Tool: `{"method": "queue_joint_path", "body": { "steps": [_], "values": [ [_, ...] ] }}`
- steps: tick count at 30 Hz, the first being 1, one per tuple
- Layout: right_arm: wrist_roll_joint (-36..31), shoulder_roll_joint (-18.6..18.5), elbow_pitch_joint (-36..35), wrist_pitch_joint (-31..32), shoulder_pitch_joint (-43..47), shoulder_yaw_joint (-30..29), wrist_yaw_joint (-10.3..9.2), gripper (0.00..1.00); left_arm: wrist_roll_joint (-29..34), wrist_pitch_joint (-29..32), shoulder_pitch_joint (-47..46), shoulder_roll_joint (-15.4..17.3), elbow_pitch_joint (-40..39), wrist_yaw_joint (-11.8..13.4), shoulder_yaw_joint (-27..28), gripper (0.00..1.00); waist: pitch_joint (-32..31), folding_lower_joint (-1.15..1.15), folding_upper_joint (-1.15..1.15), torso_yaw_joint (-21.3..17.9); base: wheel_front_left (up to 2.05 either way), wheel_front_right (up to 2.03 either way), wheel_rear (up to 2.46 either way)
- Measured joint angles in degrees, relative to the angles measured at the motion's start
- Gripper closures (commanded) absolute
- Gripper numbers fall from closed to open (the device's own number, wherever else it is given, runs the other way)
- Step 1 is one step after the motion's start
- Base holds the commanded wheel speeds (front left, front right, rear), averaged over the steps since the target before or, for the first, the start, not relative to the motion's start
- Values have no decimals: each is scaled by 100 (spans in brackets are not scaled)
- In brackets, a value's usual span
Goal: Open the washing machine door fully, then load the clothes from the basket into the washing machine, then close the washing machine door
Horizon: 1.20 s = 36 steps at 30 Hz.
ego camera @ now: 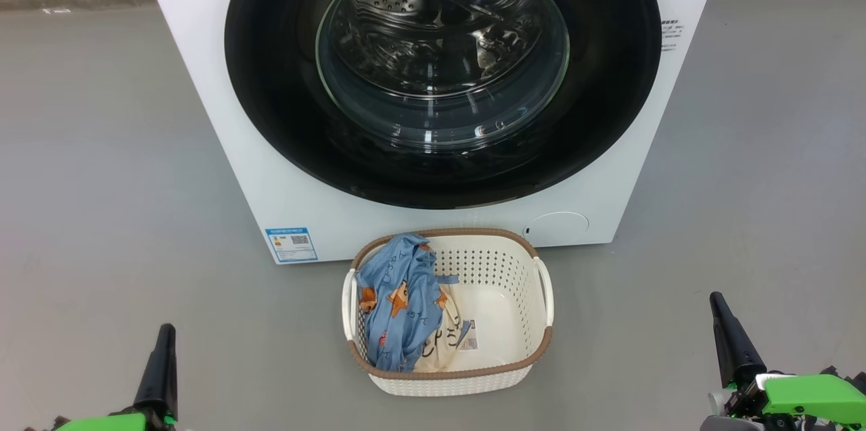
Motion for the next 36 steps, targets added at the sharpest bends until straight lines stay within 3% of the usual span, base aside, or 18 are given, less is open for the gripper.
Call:
{"method": "queue_joint_path", "body": {
  "steps": [36],
  "values": [
    [-1,18,0,7,0,-7,0,100,1,5,0,-15,0,0,12,100,0,0,0,0,0,0,0]
  ]
}}
